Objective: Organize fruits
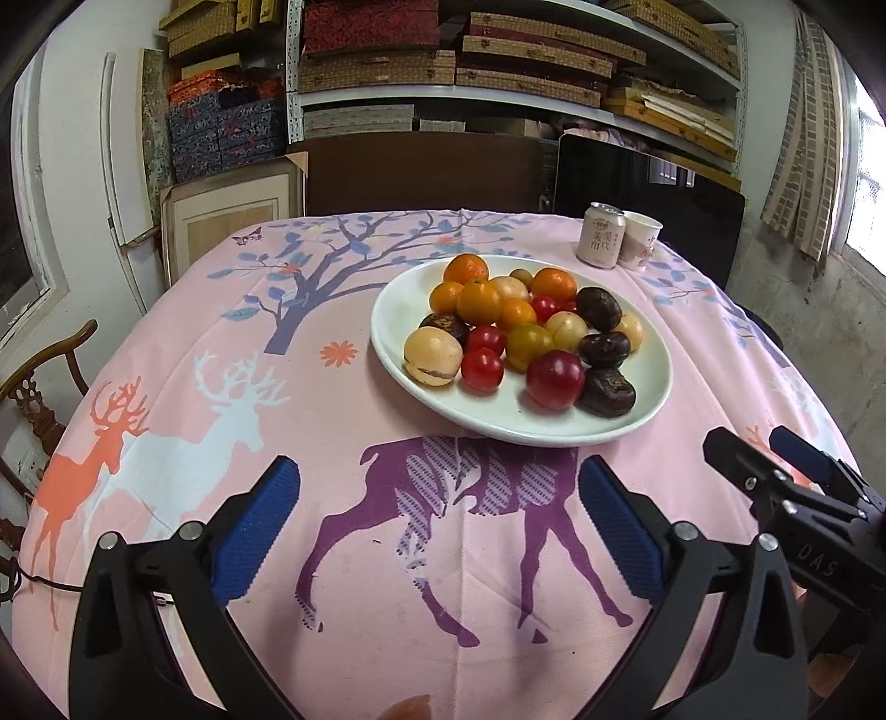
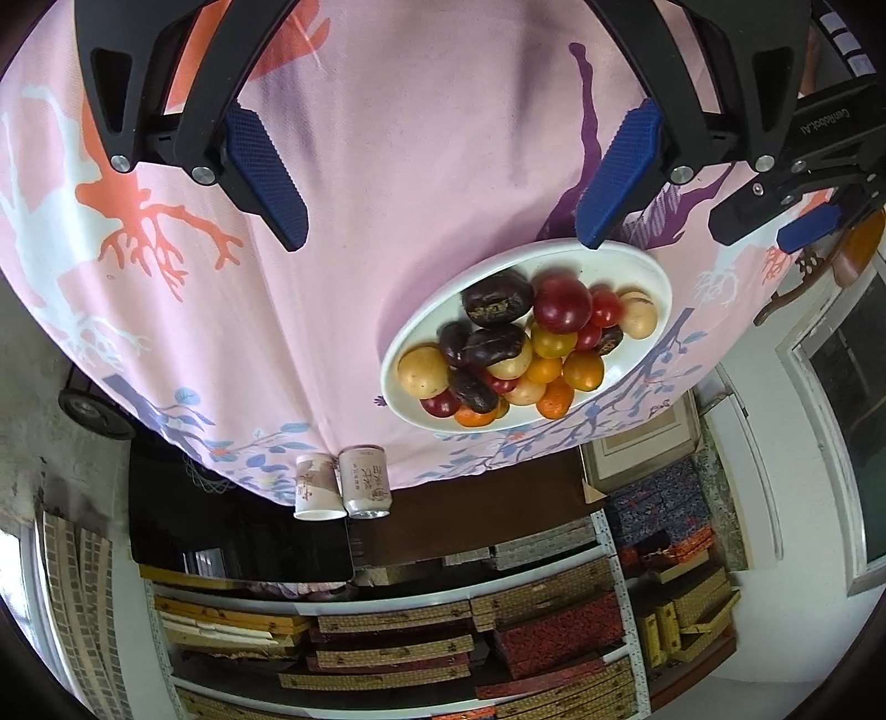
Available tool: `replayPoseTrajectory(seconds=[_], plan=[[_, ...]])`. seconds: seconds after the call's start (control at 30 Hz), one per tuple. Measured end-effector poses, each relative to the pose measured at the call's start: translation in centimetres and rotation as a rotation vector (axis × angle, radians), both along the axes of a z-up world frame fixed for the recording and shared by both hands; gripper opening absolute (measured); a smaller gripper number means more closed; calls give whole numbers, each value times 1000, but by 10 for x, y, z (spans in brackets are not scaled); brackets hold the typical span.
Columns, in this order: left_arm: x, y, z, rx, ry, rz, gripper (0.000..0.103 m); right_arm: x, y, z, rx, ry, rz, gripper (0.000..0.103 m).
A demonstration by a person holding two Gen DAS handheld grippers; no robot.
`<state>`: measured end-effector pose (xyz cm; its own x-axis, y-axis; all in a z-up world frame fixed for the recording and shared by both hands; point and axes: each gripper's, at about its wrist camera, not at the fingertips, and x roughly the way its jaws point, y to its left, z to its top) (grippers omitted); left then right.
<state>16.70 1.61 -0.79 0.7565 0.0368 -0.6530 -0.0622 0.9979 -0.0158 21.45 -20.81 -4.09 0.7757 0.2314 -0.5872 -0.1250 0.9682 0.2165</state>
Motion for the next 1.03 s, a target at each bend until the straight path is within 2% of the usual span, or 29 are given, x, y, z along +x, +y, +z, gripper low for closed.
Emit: replayPoseTrajectory(seconds=[0.57,0.7,1.03], plan=[[0,0,0,8,3,-17,99,4,3,-6,-27,32,-2,98],[-4,-2,2,37,-36,-4,99,4,4,-6,-26,32,-1,98],[0,-3,-1,23,-17,-20,99,4,3,-6,-26,32,-1,98]])
